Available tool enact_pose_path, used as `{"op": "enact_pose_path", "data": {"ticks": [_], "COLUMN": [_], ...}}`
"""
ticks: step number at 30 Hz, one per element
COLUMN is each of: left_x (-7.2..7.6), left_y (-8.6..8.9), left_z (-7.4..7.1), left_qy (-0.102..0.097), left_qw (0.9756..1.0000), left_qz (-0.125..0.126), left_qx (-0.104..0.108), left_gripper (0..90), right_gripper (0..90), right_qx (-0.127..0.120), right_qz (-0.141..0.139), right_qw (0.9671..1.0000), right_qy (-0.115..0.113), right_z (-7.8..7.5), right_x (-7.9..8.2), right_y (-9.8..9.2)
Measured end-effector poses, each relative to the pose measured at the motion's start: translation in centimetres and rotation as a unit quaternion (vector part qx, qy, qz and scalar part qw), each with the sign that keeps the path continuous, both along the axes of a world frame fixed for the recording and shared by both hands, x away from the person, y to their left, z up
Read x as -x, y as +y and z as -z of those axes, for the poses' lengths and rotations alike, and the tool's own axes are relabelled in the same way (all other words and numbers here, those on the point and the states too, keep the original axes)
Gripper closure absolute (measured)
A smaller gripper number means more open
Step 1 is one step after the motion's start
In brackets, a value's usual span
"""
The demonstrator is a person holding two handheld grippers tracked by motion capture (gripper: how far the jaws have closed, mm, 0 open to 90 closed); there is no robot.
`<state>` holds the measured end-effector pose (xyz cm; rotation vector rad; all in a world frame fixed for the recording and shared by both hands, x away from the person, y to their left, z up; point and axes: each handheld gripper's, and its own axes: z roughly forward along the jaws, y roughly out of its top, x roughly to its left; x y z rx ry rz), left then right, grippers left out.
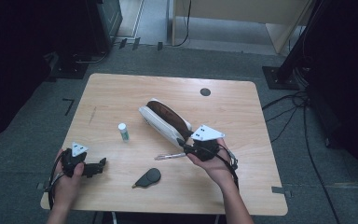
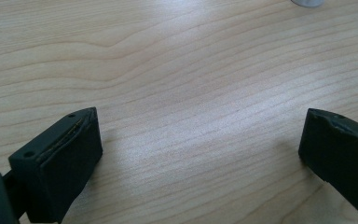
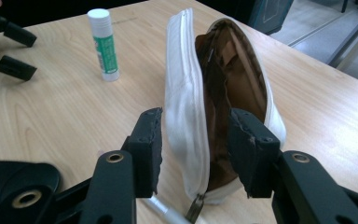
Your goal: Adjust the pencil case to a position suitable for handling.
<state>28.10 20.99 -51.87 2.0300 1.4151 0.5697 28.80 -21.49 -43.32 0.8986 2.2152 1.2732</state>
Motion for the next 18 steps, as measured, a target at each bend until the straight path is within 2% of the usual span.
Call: {"op": "enact_pose_path", "data": {"ticks": [3, 9, 11, 15, 18], "left_x": [0.0, 0.0, 0.0, 0.0, 0.0], "left_y": [0.0, 0.0, 0.0, 0.0, 0.0], "left_z": [0.0, 0.0, 0.0, 0.0, 0.0], "left_qy": [0.000, 0.000, 0.000, 0.000, 0.000], "left_qw": [1.0000, 1.0000, 1.0000, 1.0000, 1.0000], "left_qz": [0.000, 0.000, 0.000, 0.000, 0.000], "left_qx": [0.000, 0.000, 0.000, 0.000, 0.000], "left_gripper": [0.0, 0.0, 0.0, 0.0, 0.0], "right_gripper": [58.8, 60.7, 60.0, 56.1, 53.4], "right_qx": [-0.001, 0.001, 0.003, 0.009, 0.012], "right_qz": [-0.007, -0.011, -0.011, -0.027, -0.031], "right_qw": [1.0000, 0.9992, 0.9988, 0.9964, 0.9958], "right_qy": [0.003, 0.039, 0.047, 0.079, 0.086], "right_z": [0.5, 3.2, 4.2, 5.9, 6.7], "right_x": [0.6, 0.8, 0.8, 0.4, 0.2], "right_y": [-0.6, -2.1, -2.4, -2.7, -2.7]}}
